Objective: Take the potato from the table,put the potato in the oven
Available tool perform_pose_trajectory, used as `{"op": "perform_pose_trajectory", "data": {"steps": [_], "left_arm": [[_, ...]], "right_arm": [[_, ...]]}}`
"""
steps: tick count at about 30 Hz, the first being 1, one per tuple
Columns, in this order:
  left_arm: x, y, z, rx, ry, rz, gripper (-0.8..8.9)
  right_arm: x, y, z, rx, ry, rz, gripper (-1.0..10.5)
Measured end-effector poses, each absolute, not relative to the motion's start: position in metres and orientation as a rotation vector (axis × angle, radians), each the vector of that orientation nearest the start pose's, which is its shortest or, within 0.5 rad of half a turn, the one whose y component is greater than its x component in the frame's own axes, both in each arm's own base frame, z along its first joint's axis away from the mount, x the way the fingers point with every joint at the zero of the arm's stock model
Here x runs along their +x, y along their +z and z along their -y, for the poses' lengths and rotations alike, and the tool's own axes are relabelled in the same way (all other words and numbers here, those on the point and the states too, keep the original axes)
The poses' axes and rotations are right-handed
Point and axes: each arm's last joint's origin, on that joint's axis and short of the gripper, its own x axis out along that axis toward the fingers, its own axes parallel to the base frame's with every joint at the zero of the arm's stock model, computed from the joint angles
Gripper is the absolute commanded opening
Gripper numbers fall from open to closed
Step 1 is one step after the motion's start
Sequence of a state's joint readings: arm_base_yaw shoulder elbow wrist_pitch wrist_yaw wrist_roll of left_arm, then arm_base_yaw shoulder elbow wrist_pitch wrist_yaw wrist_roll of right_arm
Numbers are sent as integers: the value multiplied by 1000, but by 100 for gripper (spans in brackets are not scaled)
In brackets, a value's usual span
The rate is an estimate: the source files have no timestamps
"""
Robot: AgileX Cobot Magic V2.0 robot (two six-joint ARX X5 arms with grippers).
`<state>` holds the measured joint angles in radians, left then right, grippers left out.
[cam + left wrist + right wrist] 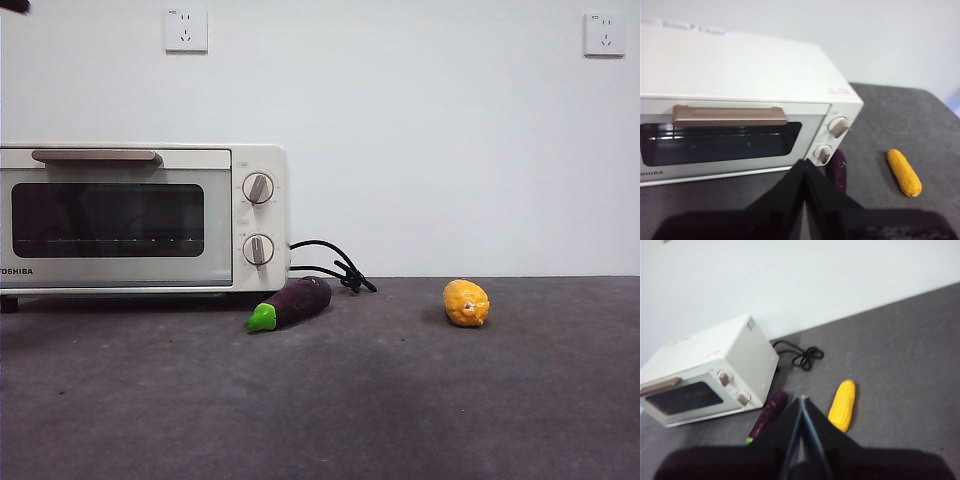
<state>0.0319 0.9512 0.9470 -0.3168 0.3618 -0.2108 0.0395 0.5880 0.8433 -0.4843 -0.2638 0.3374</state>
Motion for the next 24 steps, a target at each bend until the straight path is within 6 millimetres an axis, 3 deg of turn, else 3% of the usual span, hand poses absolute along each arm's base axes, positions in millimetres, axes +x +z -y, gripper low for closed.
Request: {"op": "perform_pose_trajectory", "data": {"steps": [7, 13, 24], "left_arm": [[263, 348, 0, -318, -296, -537, -5], [307, 350, -6, -380, -335, -588, -5], [346, 333, -31, -497, -279, -660, -5]], "right_arm": [[149, 345, -19, 401, 442, -520, 1], [161, 344, -23, 396, 586, -601, 1], [160, 344, -24, 367, 600, -603, 1]]}}
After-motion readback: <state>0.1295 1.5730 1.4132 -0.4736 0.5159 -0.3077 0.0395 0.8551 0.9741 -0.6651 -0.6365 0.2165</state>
